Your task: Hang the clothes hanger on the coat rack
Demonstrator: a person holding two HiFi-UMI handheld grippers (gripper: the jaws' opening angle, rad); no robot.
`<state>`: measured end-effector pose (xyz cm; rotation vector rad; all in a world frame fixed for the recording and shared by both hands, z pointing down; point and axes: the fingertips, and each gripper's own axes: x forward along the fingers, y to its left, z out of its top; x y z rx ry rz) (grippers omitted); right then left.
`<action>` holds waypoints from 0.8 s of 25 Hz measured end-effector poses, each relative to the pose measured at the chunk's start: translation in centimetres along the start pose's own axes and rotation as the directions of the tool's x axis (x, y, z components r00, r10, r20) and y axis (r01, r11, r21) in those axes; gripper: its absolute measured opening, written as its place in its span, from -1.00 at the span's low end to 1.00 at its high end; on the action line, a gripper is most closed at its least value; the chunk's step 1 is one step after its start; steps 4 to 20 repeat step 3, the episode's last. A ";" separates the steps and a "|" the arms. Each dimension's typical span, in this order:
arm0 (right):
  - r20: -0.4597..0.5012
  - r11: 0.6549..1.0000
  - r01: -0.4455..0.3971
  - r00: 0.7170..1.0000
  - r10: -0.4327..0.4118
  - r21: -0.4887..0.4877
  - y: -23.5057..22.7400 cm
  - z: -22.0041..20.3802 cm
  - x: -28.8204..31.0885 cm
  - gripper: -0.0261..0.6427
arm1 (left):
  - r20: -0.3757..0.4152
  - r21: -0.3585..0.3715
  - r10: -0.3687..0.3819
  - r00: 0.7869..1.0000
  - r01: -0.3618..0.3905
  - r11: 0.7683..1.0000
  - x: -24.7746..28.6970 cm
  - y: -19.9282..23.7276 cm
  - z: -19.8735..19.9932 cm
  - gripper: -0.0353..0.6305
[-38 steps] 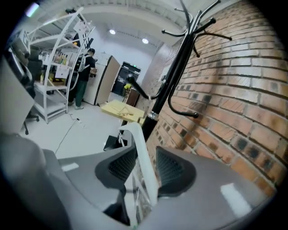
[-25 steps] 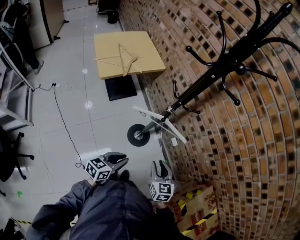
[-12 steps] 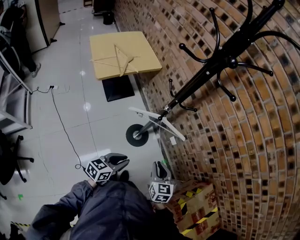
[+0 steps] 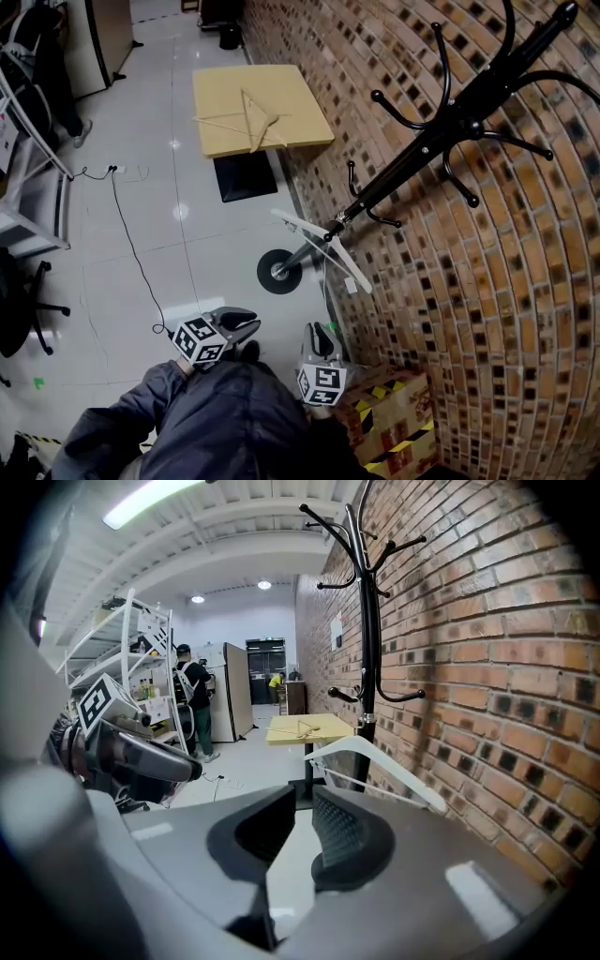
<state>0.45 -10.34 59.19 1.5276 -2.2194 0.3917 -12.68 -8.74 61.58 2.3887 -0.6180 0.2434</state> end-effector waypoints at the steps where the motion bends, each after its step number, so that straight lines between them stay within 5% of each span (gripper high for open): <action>1: 0.000 1.000 -0.002 1.000 0.002 -0.002 0.0 0.0 0.0 -0.74 | 0.000 0.001 0.000 1.000 0.000 1.000 0.0 -0.1 0.0 -0.68; 20: 0.000 1.000 -0.006 1.000 0.006 -0.006 0.1 0.0 -0.1 -0.74 | -0.001 0.003 0.001 1.000 -0.001 1.000 0.0 -0.3 -0.1 -0.68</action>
